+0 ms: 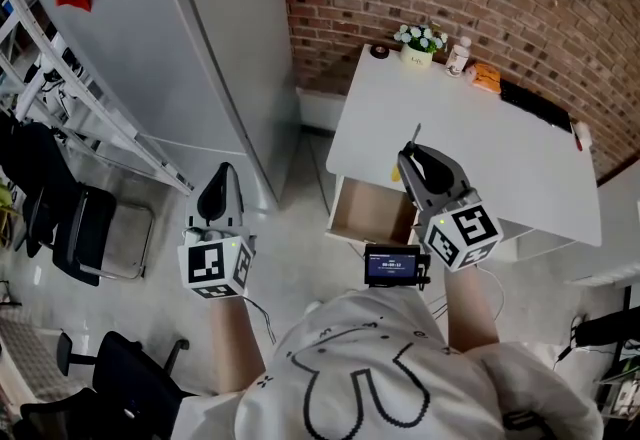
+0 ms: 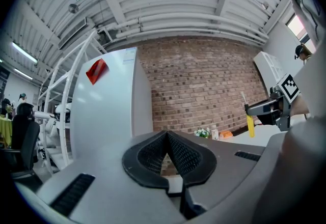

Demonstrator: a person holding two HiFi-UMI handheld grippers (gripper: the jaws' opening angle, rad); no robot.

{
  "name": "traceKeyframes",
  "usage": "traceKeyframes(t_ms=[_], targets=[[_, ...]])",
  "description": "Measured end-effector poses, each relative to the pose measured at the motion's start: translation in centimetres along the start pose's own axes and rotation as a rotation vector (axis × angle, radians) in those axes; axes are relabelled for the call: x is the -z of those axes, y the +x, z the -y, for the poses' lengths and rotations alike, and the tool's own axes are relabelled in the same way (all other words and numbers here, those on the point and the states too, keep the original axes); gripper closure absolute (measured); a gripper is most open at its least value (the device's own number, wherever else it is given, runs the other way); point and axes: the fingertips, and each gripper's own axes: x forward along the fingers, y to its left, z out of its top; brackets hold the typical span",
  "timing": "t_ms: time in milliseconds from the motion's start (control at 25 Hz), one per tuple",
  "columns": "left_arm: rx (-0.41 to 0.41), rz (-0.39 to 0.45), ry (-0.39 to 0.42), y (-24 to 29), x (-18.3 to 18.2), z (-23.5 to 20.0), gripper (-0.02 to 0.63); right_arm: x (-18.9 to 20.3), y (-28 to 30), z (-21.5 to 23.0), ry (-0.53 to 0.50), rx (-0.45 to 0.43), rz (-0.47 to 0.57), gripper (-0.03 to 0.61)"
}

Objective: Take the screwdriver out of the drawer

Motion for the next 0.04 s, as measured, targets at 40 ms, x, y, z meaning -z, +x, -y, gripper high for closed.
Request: traceKeyframes(t_ms=[40], targets=[[0.0,0.001,0.0,-0.02,0.03,0.04,0.601,0.02,0.0,-0.02,-0.001,-0.001,0.0,0.5]])
